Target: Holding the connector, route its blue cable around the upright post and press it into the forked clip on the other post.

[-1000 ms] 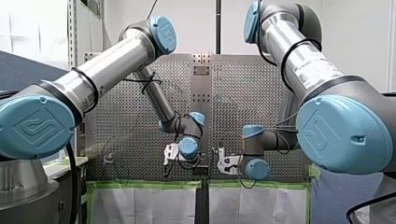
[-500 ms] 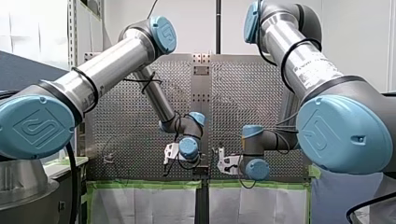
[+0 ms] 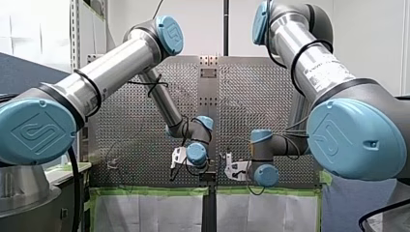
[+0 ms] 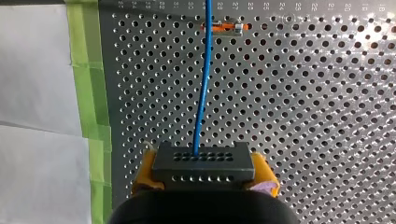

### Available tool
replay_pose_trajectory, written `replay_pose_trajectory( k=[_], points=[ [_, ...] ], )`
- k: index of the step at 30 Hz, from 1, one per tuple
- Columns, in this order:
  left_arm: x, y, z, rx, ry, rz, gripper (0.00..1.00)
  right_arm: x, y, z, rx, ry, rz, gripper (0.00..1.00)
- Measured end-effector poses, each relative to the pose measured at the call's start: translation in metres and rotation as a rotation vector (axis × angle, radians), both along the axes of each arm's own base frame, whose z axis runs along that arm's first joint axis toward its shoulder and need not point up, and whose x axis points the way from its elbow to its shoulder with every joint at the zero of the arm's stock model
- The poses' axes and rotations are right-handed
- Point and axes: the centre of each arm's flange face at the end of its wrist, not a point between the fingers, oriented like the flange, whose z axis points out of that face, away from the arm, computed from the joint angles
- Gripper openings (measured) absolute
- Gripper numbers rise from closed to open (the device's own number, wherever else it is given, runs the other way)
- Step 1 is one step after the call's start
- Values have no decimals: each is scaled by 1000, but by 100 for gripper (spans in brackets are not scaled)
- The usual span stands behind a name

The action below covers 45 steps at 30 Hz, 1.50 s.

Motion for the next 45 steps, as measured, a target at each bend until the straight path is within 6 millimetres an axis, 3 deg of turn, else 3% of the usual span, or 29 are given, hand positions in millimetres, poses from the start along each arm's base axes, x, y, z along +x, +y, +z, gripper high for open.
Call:
replay_pose_trajectory(
  k=[19, 23, 45],
  points=[
    [-2, 4, 0, 21, 4, 34, 11, 2, 3, -1, 18, 15, 6, 0],
    [-2, 4, 1, 31, 1, 35, 0, 1, 4, -2, 25, 20, 7, 0],
    [0, -4, 1, -21, -4, -19, 0, 0, -1, 0, 18, 15, -1, 0]
  ],
)
